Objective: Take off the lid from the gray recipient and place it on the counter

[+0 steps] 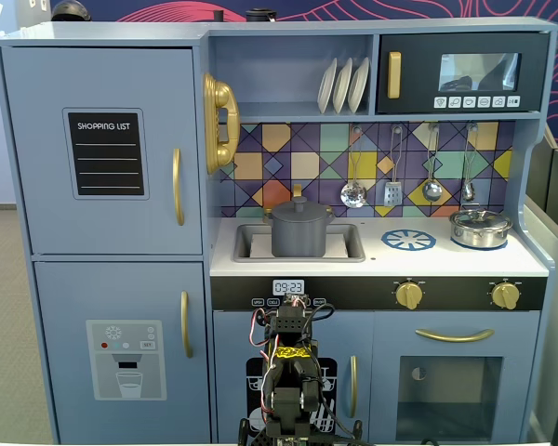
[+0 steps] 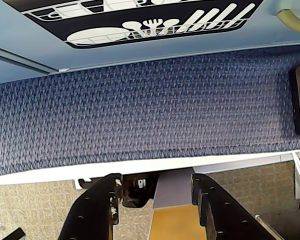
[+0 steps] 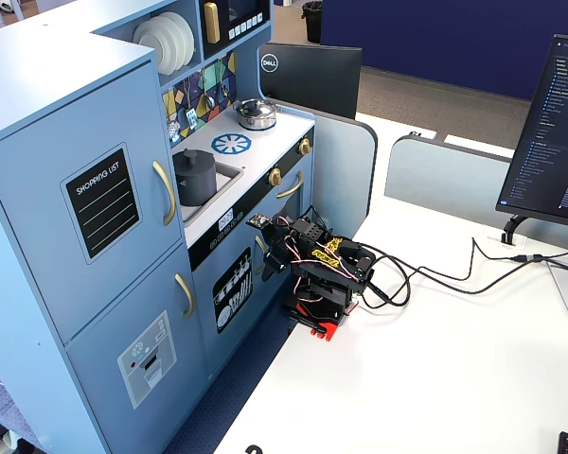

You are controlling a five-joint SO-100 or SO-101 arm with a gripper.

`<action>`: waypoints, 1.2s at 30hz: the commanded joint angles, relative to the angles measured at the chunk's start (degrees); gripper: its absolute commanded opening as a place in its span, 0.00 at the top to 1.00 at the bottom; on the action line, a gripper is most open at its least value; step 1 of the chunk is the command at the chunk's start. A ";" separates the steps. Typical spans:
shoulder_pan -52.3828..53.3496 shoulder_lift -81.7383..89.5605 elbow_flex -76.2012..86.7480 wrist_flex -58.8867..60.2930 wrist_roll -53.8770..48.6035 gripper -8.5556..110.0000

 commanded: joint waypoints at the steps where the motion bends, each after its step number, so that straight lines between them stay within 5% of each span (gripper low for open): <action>1: 3.16 -0.18 -0.09 9.84 2.37 0.93; 14: 3.52 -0.26 -0.26 8.00 3.25 0.93; 20: 2.81 -0.26 -13.10 -0.09 3.43 0.93; 36: 3.60 -20.57 -47.90 -45.62 0.18 0.93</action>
